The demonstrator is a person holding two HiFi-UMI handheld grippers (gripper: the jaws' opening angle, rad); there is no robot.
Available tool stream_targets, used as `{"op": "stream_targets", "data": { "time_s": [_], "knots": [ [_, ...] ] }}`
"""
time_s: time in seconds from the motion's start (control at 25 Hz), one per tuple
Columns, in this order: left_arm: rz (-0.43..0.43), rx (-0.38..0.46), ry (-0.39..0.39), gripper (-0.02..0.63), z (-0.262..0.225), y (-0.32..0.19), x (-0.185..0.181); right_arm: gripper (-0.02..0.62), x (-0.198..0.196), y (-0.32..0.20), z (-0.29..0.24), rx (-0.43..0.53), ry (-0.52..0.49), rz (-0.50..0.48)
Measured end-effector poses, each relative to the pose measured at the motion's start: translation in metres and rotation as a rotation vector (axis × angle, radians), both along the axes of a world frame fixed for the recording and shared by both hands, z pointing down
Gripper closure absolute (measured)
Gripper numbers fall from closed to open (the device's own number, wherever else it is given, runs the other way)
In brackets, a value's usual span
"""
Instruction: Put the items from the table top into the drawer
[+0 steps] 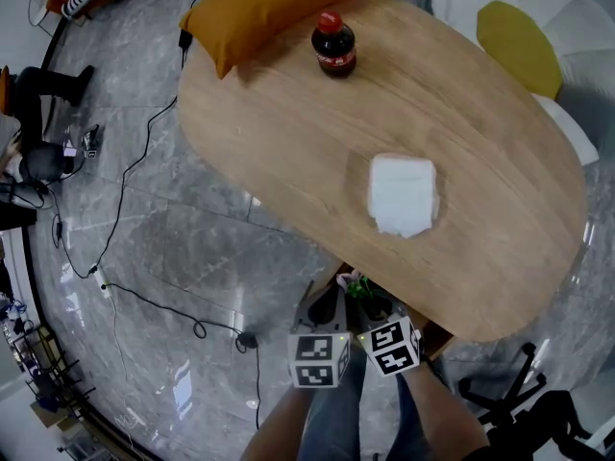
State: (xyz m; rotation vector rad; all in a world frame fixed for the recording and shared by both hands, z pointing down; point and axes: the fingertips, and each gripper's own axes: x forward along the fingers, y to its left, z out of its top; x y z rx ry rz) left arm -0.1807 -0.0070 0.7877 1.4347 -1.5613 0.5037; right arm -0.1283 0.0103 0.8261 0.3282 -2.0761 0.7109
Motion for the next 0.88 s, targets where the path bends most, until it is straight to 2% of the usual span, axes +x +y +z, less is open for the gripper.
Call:
{"op": "stream_targets", "data": {
  "time_s": [0.2,0.32,0.44,0.6,0.88],
  "knots": [
    [-0.029,-0.011,0.006,0.586,0.003,0.006,-0.003,0.517,0.004,0.0,0.006,-0.043,0.024,0.047],
    [-0.024,0.0,-0.003,0.586,0.0,0.003,-0.006,0.51,0.003,0.004,0.005,-0.04,0.024,0.021],
    [-0.01,0.009,-0.007,0.586,-0.002,-0.001,-0.008,0.428,0.002,0.008,0.006,-0.058,0.021,0.007],
    [0.0,0.024,-0.009,0.586,-0.008,-0.005,-0.009,0.385,0.007,0.008,0.003,-0.067,0.04,0.054],
    [0.032,0.027,-0.011,0.586,-0.015,-0.003,-0.004,0.365,0.018,0.012,-0.007,-0.071,0.057,0.077]
  ]
}}
